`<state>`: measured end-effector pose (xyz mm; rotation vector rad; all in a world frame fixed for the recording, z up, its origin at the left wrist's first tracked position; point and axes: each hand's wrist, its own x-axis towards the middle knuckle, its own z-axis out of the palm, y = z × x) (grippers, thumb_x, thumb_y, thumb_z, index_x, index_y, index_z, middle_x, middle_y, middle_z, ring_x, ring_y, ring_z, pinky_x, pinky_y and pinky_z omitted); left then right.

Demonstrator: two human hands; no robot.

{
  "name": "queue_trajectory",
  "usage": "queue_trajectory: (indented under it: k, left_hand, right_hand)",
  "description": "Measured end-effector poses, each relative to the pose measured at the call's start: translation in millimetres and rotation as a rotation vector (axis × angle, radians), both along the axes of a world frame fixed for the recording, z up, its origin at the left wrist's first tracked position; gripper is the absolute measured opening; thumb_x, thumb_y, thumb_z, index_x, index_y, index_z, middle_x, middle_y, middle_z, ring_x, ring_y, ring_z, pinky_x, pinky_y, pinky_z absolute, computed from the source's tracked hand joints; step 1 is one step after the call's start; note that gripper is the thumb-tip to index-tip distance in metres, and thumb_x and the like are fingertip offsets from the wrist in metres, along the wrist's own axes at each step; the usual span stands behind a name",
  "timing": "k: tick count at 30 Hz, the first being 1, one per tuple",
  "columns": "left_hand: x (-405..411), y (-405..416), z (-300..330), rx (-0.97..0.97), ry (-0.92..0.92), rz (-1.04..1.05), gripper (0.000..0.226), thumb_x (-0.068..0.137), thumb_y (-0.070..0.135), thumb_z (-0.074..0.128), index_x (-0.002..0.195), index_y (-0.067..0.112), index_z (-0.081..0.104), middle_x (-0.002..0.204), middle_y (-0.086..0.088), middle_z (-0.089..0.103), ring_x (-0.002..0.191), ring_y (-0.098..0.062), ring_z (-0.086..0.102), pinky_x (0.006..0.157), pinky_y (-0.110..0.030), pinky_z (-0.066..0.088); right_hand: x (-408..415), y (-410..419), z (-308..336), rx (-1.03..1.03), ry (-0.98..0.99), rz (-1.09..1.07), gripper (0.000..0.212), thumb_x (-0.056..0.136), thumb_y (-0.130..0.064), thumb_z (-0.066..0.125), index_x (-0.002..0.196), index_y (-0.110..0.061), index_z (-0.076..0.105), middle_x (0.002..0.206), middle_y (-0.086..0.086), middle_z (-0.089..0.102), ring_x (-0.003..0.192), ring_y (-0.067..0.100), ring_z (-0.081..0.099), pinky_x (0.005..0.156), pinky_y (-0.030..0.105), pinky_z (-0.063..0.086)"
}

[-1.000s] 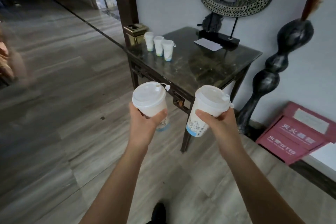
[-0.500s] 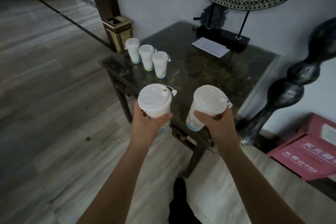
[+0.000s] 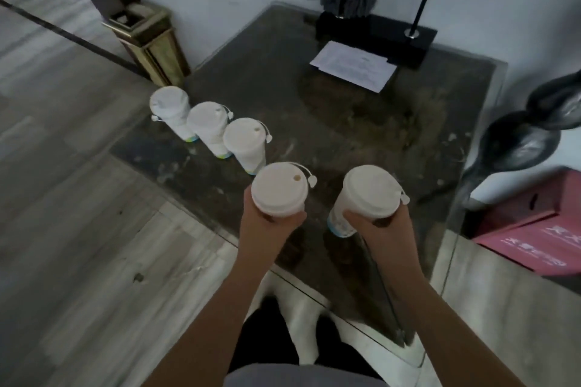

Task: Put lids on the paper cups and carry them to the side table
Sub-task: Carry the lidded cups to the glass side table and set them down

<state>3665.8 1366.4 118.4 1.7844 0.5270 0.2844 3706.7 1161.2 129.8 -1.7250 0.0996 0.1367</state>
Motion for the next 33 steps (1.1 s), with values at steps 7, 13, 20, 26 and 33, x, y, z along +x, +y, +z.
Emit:
queue_trajectory:
  k: [7, 13, 20, 26, 33]
  left_hand:
    - [54, 32, -32, 0.002, -0.04, -0.103, 0.091, 0.072, 0.01, 0.094, 0.137, 0.032, 0.035, 0.128, 0.023, 0.05, 0.117, 0.015, 0.048, 0.099, 0.004, 0.033]
    - [80, 50, -53, -0.036, -0.046, -0.217, 0.093, 0.075, 0.015, 0.092, 0.134, 0.051, 0.031, 0.137, 0.028, 0.046, 0.125, 0.026, 0.039, 0.11, -0.002, 0.03]
    - [99, 67, -65, -0.031, -0.059, -0.359, 0.091, 0.076, 0.012, 0.091, 0.14, 0.042, 0.034, 0.14, 0.027, 0.046, 0.131, 0.025, 0.038, 0.112, -0.003, 0.027]
    - [102, 70, -70, -0.021, -0.022, -0.433, 0.09, 0.077, 0.019, 0.091, 0.148, 0.033, 0.036, 0.144, 0.027, 0.047, 0.138, 0.014, 0.04, 0.117, -0.012, 0.031]
    - [103, 61, -71, -0.012, -0.019, -0.477, 0.09, 0.078, 0.018, 0.09, 0.147, 0.032, 0.035, 0.143, 0.025, 0.047, 0.135, 0.017, 0.04, 0.112, -0.006, 0.031]
  right_hand:
    - [24, 56, -24, -0.062, 0.026, -0.288, 0.087, 0.077, -0.02, 0.091, 0.15, -0.024, 0.044, 0.14, -0.011, 0.06, 0.128, 0.002, 0.057, 0.107, 0.02, 0.046]
    - [34, 88, -27, -0.147, 0.027, -0.484, 0.082, 0.076, -0.015, 0.092, 0.145, -0.023, 0.049, 0.13, -0.012, 0.065, 0.117, -0.004, 0.062, 0.091, 0.009, 0.049]
    - [32, 107, -35, -0.191, 0.042, -0.538, 0.08, 0.075, -0.017, 0.093, 0.141, -0.028, 0.048, 0.129, -0.017, 0.062, 0.121, 0.001, 0.06, 0.093, 0.009, 0.049]
    - [25, 116, -39, -0.183, 0.053, -0.577, 0.082, 0.073, -0.02, 0.095, 0.139, -0.031, 0.049, 0.13, -0.014, 0.063, 0.123, 0.007, 0.061, 0.098, 0.022, 0.053]
    - [17, 110, -43, -0.181, 0.084, -0.572, 0.087, 0.073, -0.027, 0.096, 0.144, -0.03, 0.046, 0.133, -0.013, 0.062, 0.123, 0.004, 0.06, 0.098, 0.019, 0.052]
